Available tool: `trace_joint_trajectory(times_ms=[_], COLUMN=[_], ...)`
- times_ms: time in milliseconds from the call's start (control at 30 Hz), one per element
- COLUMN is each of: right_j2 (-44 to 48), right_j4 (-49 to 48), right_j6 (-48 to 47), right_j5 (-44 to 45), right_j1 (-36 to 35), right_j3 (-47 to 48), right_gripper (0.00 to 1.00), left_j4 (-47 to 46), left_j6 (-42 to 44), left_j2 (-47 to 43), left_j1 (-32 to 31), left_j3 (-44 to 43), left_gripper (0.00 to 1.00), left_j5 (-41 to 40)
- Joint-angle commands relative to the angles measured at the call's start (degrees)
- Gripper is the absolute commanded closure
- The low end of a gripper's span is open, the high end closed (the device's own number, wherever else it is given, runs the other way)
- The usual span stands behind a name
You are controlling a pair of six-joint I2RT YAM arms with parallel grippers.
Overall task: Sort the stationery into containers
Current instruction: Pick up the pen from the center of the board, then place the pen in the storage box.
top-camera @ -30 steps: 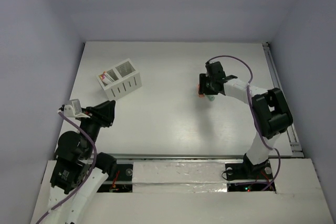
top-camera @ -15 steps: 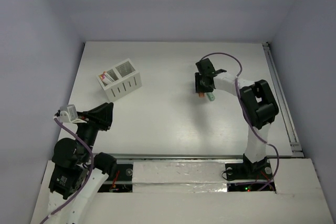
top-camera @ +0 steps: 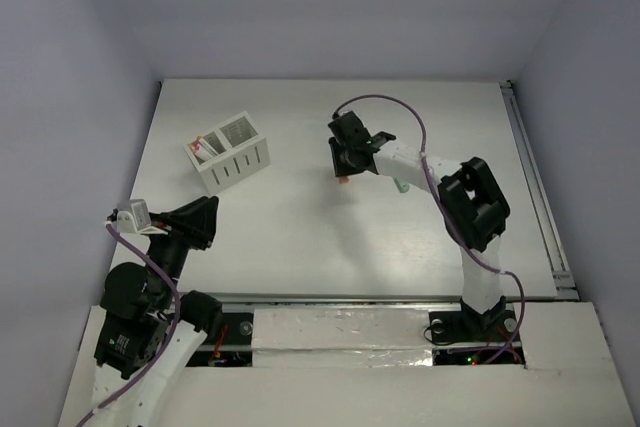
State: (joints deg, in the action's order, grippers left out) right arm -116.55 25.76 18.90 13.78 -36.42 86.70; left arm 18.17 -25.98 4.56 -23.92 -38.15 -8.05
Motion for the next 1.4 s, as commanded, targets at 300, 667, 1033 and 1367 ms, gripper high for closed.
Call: trace_joint_trajectory(times_ms=[300,667,1033,1367], right_j2=[-0.5,-23.3,-24.1,-25.8], right_j4=[-30.7,-28.2,-30.8,-29.1], right_j6=[20.6,15.7,11.9,10.4], right_j5=[-21.6,-12.0,-7.6,-4.7], right_j1=[-6.3,-13.1,-13.6,-13.6], right_j3=[20.1,53.1,45.5,45.2], right_gripper=[0.87,0.83,0.74,0.53], left_j4=[-2.9,-3.0,-3.1,-3.1], left_j6=[0.3,-0.1,0.0,0.0], left_j2=[-0.6,-0.5,-0.8,-0.7], left_j1=[-0.2,-0.2,-0.2,-0.2], left_j3=[0.3,0.4,0.4,0.5], left_gripper=[0.74,0.75,0.75,0.75], left_j5=[0.1,0.4,0.7,0.8])
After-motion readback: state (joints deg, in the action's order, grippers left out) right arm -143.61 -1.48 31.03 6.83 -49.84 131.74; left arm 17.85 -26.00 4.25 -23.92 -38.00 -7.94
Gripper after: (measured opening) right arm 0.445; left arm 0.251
